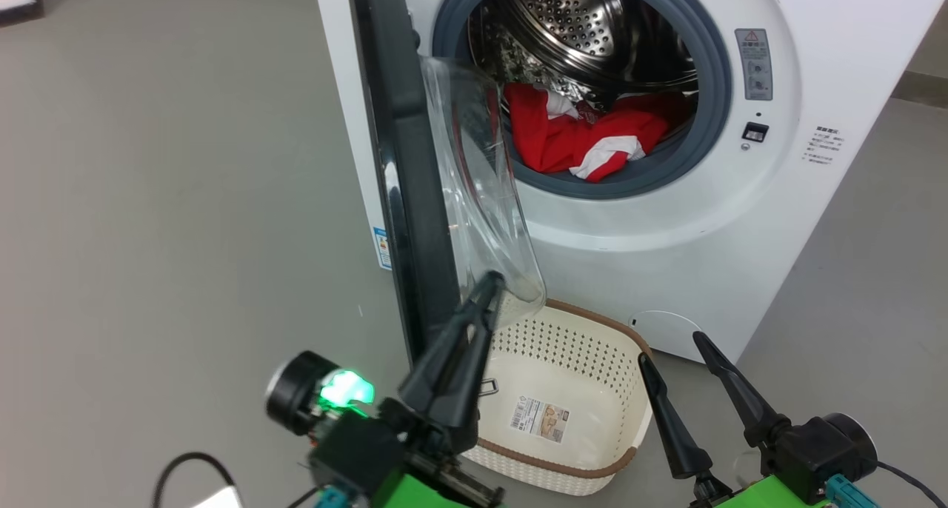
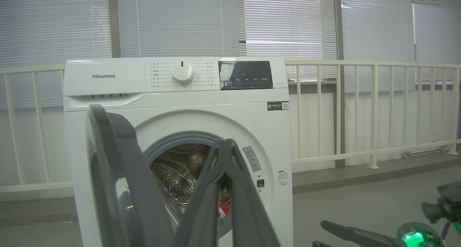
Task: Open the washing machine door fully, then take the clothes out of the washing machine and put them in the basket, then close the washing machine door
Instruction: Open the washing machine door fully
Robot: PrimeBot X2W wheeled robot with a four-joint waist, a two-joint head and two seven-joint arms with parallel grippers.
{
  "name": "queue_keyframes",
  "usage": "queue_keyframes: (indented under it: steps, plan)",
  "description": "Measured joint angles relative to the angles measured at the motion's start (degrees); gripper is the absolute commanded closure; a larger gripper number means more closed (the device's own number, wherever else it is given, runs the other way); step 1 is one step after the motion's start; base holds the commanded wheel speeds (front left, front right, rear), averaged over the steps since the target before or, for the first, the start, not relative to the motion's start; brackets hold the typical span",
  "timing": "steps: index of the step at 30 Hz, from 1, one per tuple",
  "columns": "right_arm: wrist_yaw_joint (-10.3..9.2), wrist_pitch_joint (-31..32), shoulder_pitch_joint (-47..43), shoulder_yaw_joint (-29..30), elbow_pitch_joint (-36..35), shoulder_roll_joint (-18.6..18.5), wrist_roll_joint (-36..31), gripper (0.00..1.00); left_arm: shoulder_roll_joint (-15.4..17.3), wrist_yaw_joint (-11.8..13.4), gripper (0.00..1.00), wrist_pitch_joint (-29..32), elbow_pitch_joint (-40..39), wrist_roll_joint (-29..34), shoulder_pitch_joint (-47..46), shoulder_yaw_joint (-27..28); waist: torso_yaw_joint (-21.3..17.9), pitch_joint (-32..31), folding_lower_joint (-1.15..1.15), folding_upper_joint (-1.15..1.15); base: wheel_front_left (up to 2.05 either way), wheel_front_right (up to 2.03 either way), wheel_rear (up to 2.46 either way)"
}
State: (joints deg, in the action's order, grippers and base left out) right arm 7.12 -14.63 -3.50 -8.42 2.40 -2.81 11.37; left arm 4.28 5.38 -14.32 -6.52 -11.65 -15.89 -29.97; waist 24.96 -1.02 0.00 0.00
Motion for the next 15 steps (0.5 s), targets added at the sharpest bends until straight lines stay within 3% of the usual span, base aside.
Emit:
queue_keyframes:
  steps: [5, 15]
  plan:
    - [0.0, 0.0, 0.1, 0.0, -0.2, 0.0, 0.1, 0.0, -0.3, -1.4, 1.0, 2.0, 3.6, -0.7, -0.4, -3.1, -1.1, 0.5, 0.0, 0.0, 0.0, 0.0, 0.0]
    - [0.0, 0.0, 0.5, -0.3, -0.4, 0.0, 0.1, 0.0, -0.6, -1.3, 1.0, 5.2, 11.5, -2.8, -0.4, -3.8, -2.5, 2.1, 0.0, 0.0, 0.0, 0.0, 0.0]
